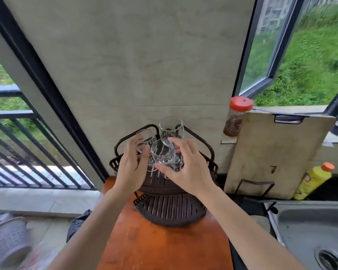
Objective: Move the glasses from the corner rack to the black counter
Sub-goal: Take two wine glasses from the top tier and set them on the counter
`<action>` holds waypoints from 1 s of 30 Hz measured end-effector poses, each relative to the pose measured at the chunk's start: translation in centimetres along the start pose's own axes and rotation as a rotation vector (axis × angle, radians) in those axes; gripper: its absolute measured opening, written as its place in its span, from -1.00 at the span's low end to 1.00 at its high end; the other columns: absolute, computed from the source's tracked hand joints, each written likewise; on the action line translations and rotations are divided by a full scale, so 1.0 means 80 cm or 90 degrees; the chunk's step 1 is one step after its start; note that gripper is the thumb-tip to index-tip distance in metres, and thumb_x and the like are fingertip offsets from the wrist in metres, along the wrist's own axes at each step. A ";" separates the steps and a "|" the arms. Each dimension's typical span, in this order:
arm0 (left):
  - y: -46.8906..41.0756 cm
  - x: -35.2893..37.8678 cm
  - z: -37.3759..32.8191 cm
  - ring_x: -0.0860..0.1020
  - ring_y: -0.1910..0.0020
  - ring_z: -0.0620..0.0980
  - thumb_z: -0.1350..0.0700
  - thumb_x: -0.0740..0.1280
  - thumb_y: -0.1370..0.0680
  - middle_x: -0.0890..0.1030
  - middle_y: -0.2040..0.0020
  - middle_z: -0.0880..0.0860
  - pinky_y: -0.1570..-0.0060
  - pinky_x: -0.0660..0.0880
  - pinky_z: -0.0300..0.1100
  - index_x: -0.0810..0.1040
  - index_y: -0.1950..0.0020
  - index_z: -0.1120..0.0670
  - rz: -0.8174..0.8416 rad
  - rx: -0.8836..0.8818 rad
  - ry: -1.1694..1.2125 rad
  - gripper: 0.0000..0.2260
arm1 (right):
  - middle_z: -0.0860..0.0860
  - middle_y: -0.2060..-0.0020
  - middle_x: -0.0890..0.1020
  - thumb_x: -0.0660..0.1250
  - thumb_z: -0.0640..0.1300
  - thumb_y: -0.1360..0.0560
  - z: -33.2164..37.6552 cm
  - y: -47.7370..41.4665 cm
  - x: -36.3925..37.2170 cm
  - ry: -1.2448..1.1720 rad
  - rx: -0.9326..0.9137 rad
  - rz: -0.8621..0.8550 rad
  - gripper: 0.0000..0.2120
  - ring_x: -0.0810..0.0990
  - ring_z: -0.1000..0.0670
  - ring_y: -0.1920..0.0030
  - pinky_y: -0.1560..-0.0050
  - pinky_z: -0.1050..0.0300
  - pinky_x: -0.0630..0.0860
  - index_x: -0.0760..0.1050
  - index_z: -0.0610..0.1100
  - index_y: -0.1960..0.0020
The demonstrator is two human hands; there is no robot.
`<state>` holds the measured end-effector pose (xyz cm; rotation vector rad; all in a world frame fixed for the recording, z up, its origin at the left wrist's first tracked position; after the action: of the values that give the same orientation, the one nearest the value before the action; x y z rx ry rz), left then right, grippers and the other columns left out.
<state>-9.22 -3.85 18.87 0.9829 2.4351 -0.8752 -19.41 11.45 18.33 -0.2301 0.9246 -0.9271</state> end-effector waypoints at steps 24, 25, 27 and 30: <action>0.046 -0.005 -0.079 0.54 -0.21 0.27 0.20 0.19 -0.63 0.40 -0.26 0.34 0.03 0.58 -0.13 0.29 -0.35 -0.04 0.011 0.309 0.431 -0.69 | 0.17 -0.07 0.56 0.53 -0.14 -0.38 0.043 0.107 -0.105 -0.251 0.114 -0.490 -0.43 0.71 0.09 0.05 0.08 0.24 0.64 0.36 -0.02 -0.31; 0.053 0.009 -0.087 0.53 -0.23 0.29 0.18 0.21 -0.63 0.37 -0.26 0.39 0.02 0.60 -0.05 0.32 -0.35 -0.11 0.034 0.314 0.455 -0.67 | 0.17 -0.09 0.56 0.52 -0.13 -0.38 0.047 0.126 -0.116 -0.232 0.131 -0.526 -0.43 0.70 0.08 0.03 0.04 0.24 0.62 0.37 0.03 -0.30; 0.071 0.043 -0.110 0.52 -0.24 0.30 0.16 0.24 -0.63 0.35 -0.25 0.37 -0.01 0.61 0.14 0.36 -0.34 -0.19 0.105 0.329 0.499 -0.65 | 0.20 -0.14 0.59 0.52 -0.11 -0.37 0.055 0.169 -0.142 -0.169 0.170 -0.580 -0.45 0.70 0.03 -0.02 -0.03 0.20 0.61 0.39 0.08 -0.29; 0.111 0.103 -0.157 0.42 -0.28 0.48 0.11 0.27 -0.62 0.41 -0.26 0.23 -0.04 0.48 0.44 0.38 -0.32 -0.20 0.231 0.339 0.573 -0.68 | 0.17 -0.17 0.64 0.50 -0.10 -0.39 0.069 0.247 -0.193 -0.037 0.225 -0.649 -0.46 0.67 0.13 -0.10 -0.09 0.17 0.59 0.38 -0.03 -0.30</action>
<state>-9.77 13.54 20.09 2.3499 2.5377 -1.1336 -7.66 34.26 20.05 -0.4345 0.5375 -1.9866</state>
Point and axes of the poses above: each hand's wrist, its own y-axis away from the middle knuckle, its own x-axis out of the palm, z = x × y, the point moved 1 cm from there along -y, towards the middle knuckle
